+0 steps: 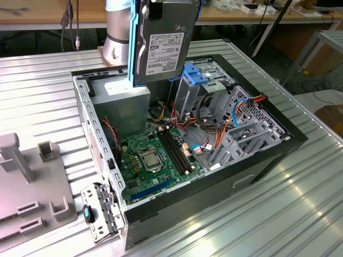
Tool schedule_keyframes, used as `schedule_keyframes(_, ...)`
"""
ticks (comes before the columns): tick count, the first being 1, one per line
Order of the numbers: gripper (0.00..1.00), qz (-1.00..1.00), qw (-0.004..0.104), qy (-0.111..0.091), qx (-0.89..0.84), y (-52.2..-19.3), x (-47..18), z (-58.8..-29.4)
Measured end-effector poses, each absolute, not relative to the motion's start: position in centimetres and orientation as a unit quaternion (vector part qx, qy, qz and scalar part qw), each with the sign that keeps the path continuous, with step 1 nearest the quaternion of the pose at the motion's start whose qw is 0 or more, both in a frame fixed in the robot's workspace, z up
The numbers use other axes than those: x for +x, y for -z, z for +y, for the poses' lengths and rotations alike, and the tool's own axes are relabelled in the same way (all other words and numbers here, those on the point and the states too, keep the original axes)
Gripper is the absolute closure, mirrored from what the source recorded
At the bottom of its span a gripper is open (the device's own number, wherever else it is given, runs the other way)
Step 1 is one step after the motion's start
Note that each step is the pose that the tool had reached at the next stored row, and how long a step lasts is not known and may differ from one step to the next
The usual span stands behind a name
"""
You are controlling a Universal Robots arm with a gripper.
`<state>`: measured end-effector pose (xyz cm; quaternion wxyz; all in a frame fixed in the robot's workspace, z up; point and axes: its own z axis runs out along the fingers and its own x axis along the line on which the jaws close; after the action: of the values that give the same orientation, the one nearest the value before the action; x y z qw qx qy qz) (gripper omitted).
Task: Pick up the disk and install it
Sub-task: 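Pick up the disk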
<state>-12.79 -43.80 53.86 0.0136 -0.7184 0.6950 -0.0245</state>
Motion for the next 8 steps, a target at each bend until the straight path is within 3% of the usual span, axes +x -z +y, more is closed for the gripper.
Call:
schedule_keyframes(3,0.63,0.695,0.013,0.025,-0.718,-53.7,-12.8,-46.1)
schedule_keyframes(8,0.63,0.695,0.014,0.025,-0.718,-53.3,-11.7,-46.4)
